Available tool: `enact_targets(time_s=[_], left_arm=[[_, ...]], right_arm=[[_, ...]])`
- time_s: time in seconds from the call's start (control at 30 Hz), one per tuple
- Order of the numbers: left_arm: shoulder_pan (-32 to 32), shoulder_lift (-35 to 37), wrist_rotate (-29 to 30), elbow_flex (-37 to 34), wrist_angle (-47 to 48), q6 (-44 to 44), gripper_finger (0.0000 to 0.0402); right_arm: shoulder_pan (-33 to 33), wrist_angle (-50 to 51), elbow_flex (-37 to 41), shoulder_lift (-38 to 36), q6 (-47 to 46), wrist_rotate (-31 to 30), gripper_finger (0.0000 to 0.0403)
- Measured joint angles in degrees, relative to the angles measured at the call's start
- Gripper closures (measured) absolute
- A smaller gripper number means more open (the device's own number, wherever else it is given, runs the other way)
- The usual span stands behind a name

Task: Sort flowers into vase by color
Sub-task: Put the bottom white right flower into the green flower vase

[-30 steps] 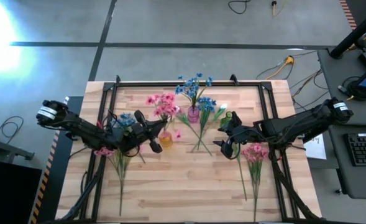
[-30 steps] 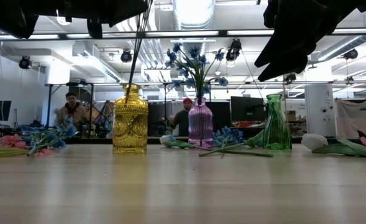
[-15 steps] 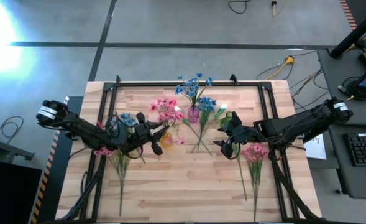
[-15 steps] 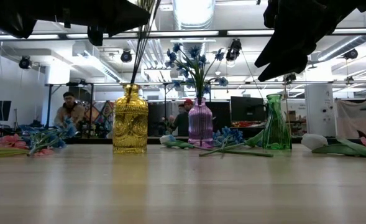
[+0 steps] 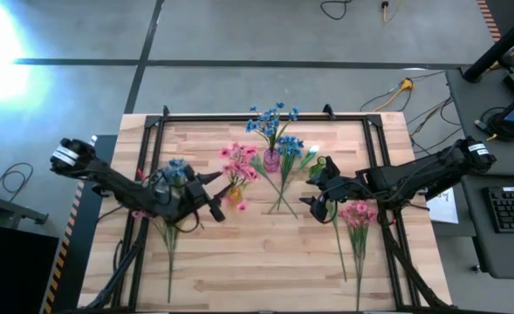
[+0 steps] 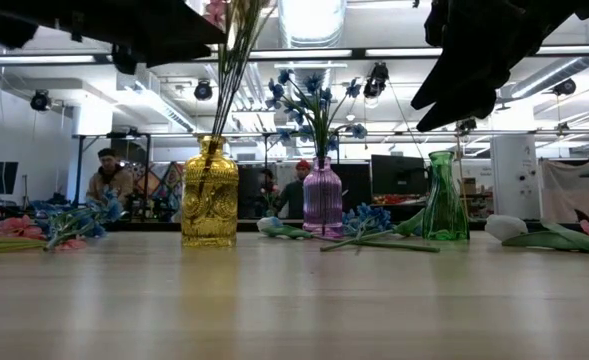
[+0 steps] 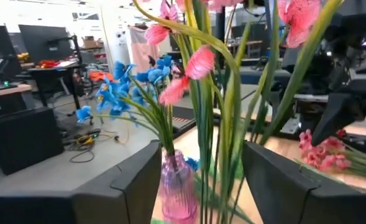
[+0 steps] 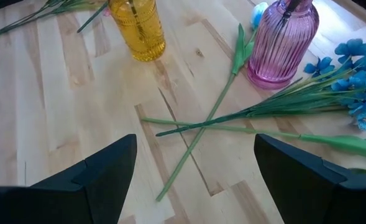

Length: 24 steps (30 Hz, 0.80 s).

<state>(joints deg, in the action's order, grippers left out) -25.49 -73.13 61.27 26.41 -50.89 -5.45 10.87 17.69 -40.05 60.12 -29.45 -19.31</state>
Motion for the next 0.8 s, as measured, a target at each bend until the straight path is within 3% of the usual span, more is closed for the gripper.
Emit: enact_targets(time_s=[0.17, 0.27, 0.6, 0.7, 0.8], left_arm=[[-3.9, 1.9, 6.1, 0.0, 1.3, 0.2, 0.0185], [-5.6, 3.3, 8.6, 0.0, 1.4, 2.6, 0.0184], [-11.8, 4.0, 8.6, 0.0, 2.7, 6.3, 0.0184], [-13.4, 3.8, 5.4, 0.0, 6.4, 9.0, 0.0184], [-14.9, 3.8, -4.1, 0.0, 12.9, 13.7, 0.0184]], right_arm=[[0.0, 0.7, 0.0, 0.0, -6.4, 1.3, 0.0087], [0.0, 0.7, 0.0, 0.0, -11.1, 6.8, 0.0087], [3.1, 3.0, 0.0, 0.0, -25.5, 24.1, 0.0100], [4.1, 6.0, 0.0, 0.0, -29.9, 26.7, 0.0110], [4.8, 10.0, 0.0, 0.0, -34.3, 29.9, 0.0121]])
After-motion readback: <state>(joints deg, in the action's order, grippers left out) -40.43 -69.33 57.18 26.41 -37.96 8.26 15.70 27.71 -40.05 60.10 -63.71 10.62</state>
